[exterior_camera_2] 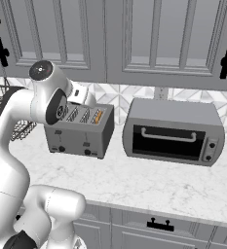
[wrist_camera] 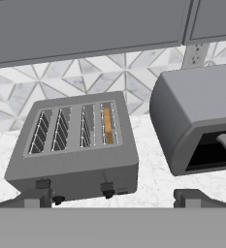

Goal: Start the toaster. Once the lever pops up, take the bread to the plate on the dining counter.

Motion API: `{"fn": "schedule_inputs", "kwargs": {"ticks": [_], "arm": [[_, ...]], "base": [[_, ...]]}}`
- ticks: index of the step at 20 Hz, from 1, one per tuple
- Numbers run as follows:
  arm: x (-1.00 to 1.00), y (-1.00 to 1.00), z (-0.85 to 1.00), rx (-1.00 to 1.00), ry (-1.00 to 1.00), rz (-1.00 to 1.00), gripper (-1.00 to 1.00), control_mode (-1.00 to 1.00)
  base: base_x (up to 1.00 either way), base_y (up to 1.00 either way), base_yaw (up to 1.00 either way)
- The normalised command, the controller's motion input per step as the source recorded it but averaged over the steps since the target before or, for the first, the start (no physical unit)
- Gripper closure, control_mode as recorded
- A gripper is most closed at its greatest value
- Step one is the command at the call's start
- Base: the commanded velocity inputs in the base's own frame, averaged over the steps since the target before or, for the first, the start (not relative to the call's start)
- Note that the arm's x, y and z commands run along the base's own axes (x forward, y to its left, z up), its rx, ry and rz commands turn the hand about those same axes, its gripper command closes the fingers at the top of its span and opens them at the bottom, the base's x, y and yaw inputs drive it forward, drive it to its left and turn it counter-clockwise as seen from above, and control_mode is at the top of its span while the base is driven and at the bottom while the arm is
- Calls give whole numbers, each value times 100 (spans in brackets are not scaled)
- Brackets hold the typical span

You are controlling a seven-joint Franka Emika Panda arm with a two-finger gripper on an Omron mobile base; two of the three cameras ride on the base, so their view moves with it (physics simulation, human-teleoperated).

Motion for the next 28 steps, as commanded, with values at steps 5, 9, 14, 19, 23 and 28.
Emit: {"fn": "schedule_inputs", "kwargs": {"ticks": [5,9,14,19,23,28], "arm": [[0,0,0,0,0,0,-100,-100],[0,0,0,0,0,0,-100,-100],[0,0,0,0,0,0,-100,-100],[0,0,0,0,0,0,-100,-100],[0,0,0,0,0,0,-100,-100],[0,0,0,0,0,0,-100,-100]], "base": [[0,0,0],[0,0,0],[0,0,0],[0,0,0],[0,0,0],[0,0,0]]}}
